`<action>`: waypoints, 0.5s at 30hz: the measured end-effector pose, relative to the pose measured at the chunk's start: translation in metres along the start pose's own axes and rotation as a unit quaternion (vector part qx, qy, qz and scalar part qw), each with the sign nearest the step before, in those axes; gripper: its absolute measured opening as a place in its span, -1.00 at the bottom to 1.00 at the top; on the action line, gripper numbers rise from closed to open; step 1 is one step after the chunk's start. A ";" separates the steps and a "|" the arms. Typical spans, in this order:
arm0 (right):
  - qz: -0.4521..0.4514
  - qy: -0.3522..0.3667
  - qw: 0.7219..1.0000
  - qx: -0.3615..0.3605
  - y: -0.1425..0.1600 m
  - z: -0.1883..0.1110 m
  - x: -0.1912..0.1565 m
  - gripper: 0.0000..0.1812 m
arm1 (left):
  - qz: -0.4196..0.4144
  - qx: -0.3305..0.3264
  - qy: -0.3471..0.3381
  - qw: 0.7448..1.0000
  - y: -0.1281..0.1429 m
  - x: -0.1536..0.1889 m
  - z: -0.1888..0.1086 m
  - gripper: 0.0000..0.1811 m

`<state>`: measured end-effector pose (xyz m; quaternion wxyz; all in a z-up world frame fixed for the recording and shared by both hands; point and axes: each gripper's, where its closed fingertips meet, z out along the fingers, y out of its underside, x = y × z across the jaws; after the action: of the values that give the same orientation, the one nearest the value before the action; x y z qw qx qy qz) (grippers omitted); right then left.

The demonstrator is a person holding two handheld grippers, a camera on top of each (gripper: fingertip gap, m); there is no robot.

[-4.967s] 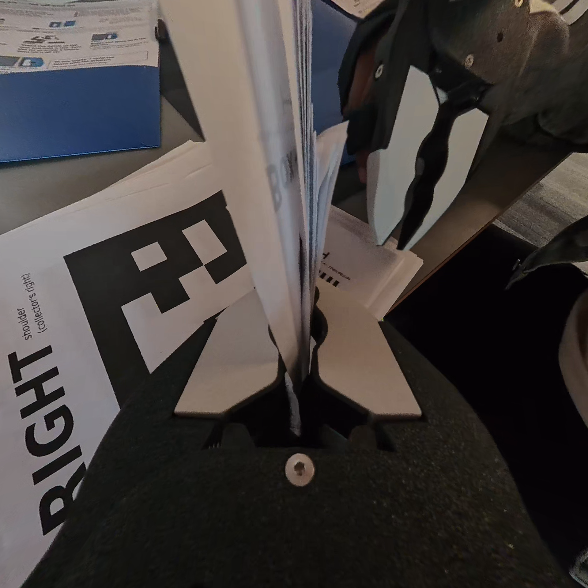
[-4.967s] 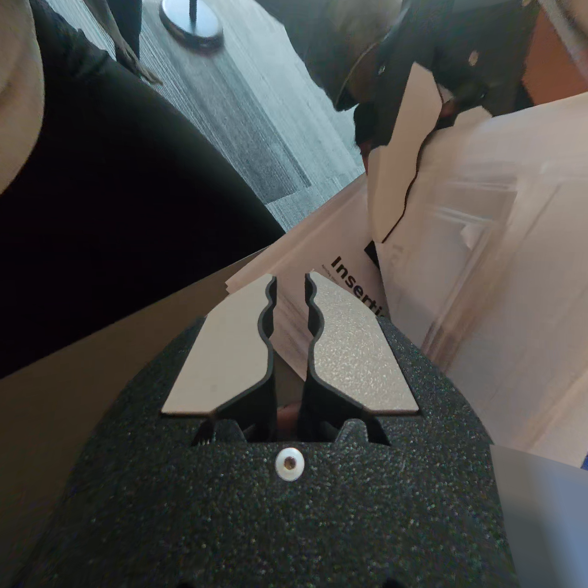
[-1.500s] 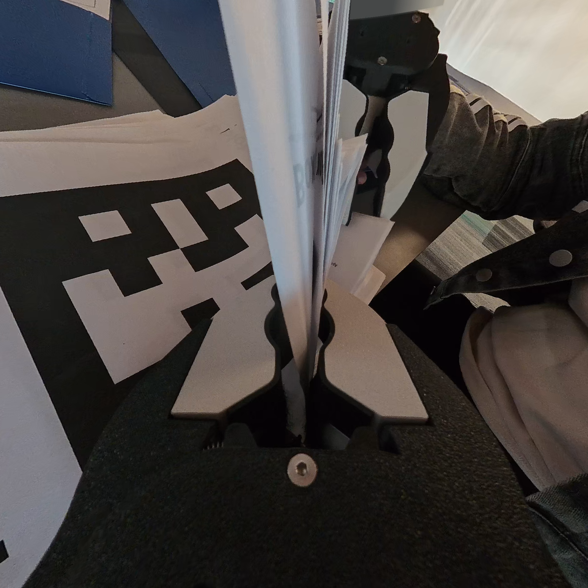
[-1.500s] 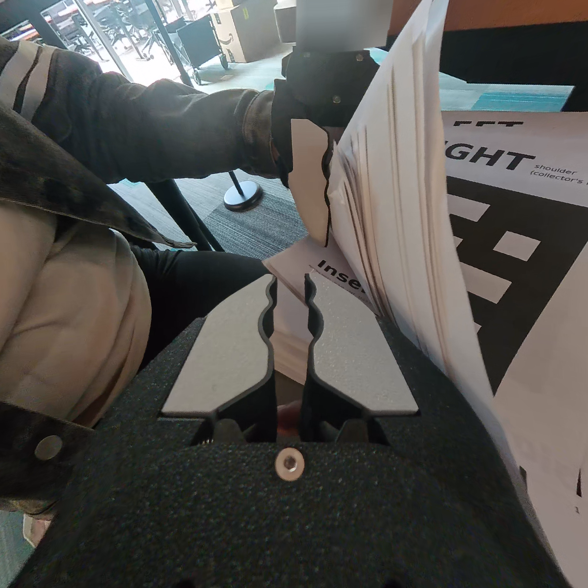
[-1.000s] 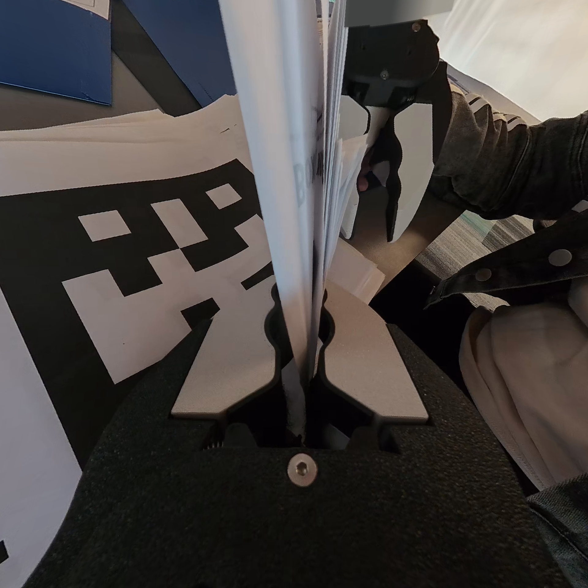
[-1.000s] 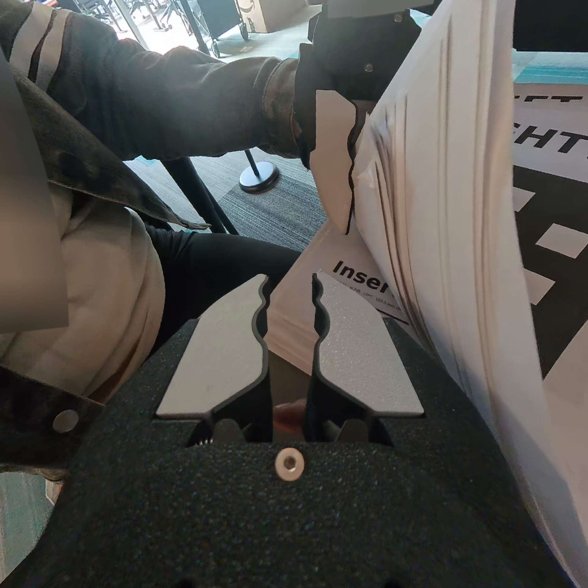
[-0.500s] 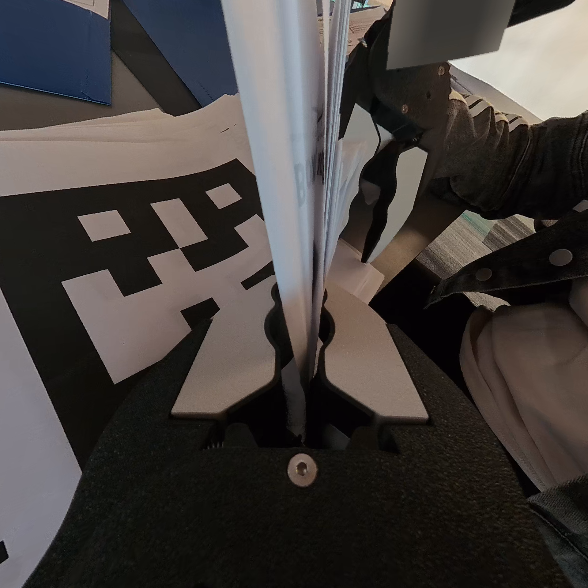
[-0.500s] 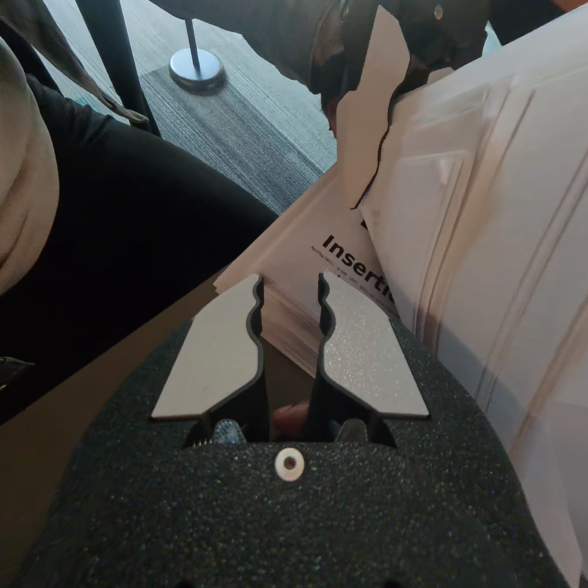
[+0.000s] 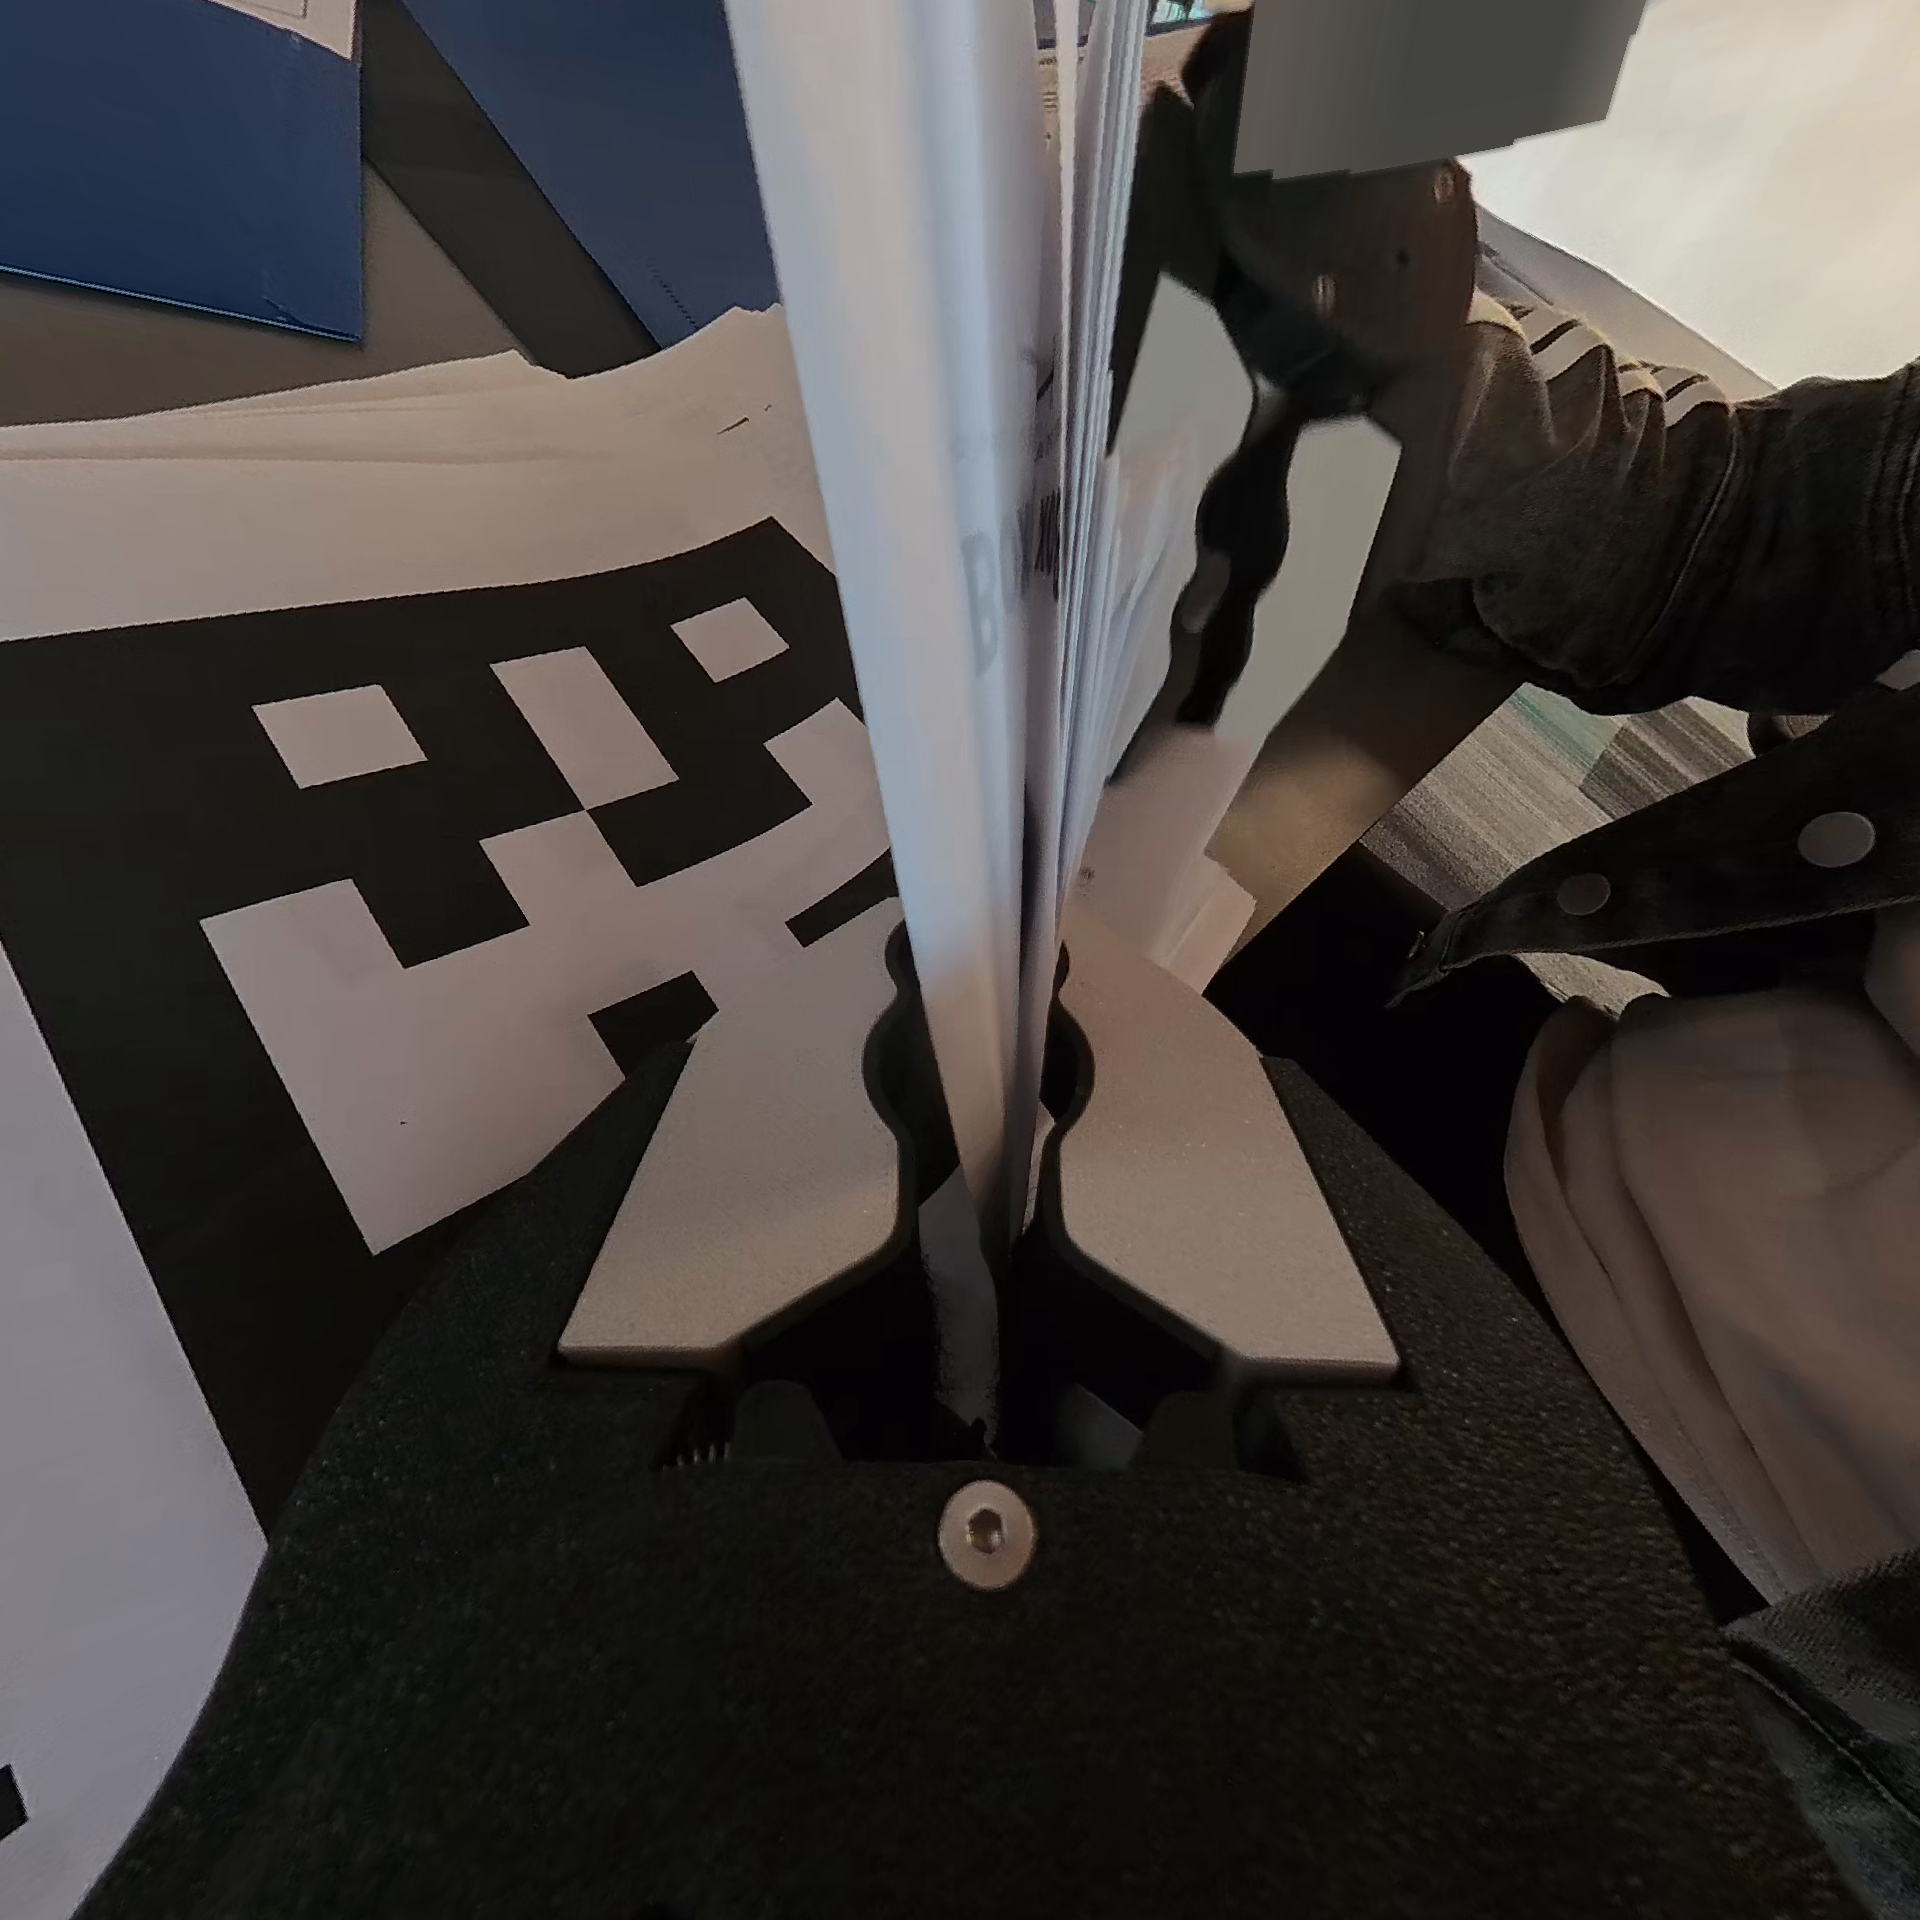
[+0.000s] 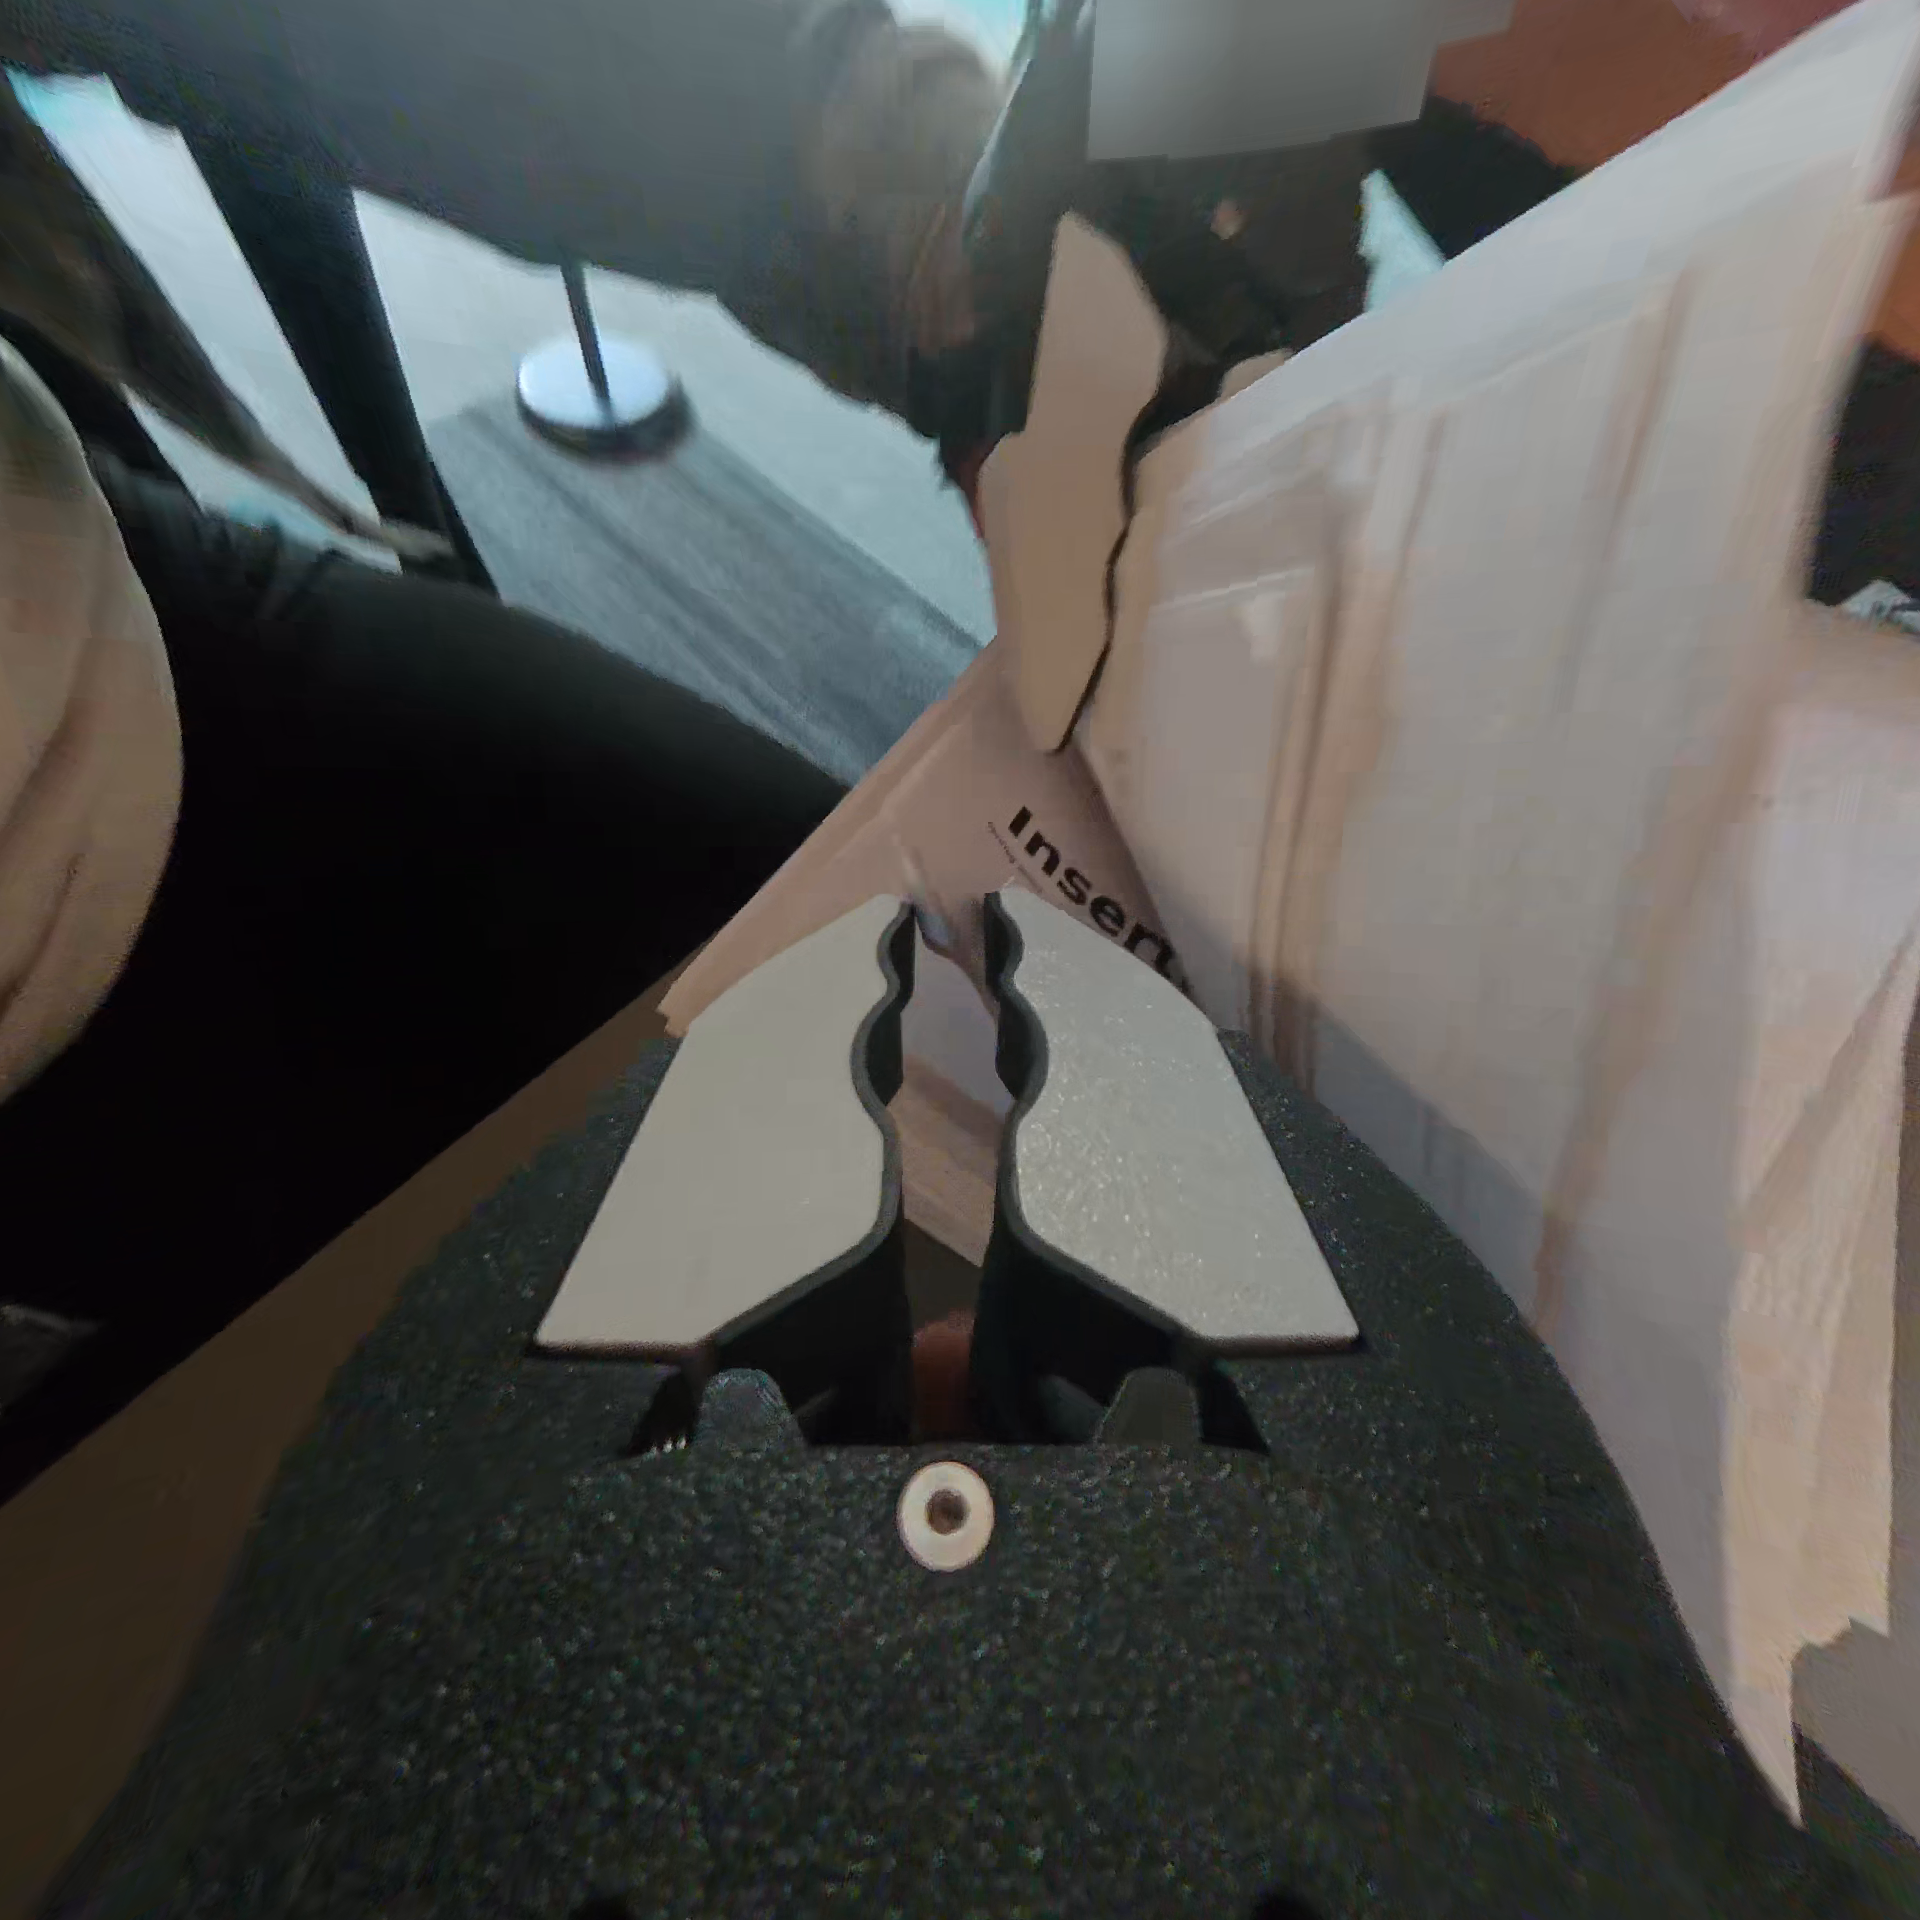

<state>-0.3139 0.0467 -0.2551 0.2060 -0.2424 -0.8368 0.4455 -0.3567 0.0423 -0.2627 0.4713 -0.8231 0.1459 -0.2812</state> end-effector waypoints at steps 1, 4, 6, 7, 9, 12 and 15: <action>0.017 0.003 1.000 0.020 -0.006 -0.003 0.003 -0.88 | -0.001 0.001 0.000 1.000 0.000 0.000 0.000 -0.77; 0.060 0.001 0.996 0.058 -0.016 -0.008 0.009 -0.86 | -0.011 0.007 0.005 1.000 -0.002 0.000 0.000 -0.77; 0.067 -0.004 0.996 0.062 -0.017 -0.008 0.008 -0.85 | -0.016 0.010 0.008 1.000 -0.002 0.000 0.000 -0.77; 0.067 -0.005 0.996 0.064 -0.017 -0.008 0.008 -0.85 | -0.017 0.011 0.008 1.000 -0.002 0.000 -0.001 -0.77; 0.073 -0.009 0.995 0.074 -0.020 -0.010 0.008 -0.84 | -0.017 0.011 0.008 1.000 -0.002 0.000 0.000 -0.77; 0.120 -0.041 0.987 0.094 -0.024 -0.012 0.005 -0.86 | -0.017 0.010 0.008 1.000 -0.002 0.000 0.000 -0.77; 0.174 -0.070 0.978 0.090 -0.021 -0.012 0.004 -0.88 | -0.017 0.010 0.008 1.000 -0.002 0.000 0.000 -0.77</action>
<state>-0.3153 0.0466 -0.2307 0.0877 -0.3328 -0.7508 0.5637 -0.3571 0.0433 -0.2609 0.4740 -0.8181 0.1332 -0.2971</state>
